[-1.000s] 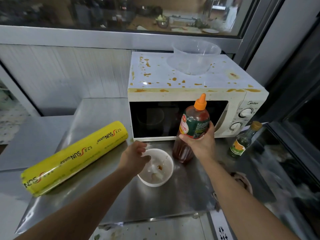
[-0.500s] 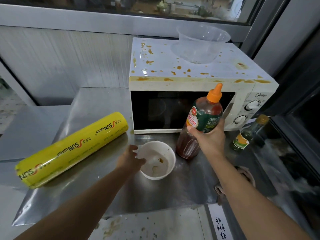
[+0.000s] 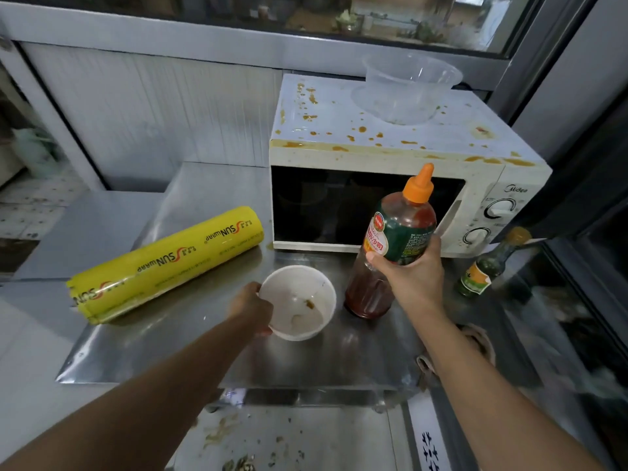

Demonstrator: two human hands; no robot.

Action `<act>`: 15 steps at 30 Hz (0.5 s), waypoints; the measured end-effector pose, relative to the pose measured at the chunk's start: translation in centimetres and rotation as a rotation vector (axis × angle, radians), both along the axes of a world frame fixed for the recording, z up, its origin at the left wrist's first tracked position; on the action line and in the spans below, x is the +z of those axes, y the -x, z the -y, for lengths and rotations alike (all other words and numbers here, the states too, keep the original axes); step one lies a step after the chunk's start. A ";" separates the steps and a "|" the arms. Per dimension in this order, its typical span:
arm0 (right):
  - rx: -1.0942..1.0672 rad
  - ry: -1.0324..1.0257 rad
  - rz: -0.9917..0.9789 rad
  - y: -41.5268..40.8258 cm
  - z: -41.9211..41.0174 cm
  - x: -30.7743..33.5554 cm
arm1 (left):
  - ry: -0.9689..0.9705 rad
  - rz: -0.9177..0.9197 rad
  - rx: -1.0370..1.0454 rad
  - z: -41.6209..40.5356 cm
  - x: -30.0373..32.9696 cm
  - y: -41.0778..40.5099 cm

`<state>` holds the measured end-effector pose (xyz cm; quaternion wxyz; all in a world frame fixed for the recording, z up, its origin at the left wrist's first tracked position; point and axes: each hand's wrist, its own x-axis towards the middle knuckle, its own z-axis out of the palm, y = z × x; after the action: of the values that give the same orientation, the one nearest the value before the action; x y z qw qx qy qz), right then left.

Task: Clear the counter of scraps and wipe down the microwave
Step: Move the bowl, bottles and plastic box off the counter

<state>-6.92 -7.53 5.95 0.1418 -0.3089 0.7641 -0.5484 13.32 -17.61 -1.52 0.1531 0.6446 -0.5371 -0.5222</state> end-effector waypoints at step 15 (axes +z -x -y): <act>0.218 0.042 -0.014 -10.2 2.6 5.2 | 0.079 -0.003 0.225 -2.6 7.5 -13.0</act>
<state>3.29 -10.12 11.18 0.1889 -0.3970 0.7152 -0.5433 26.36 -15.04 5.97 0.2367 0.6937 -0.4811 -0.4810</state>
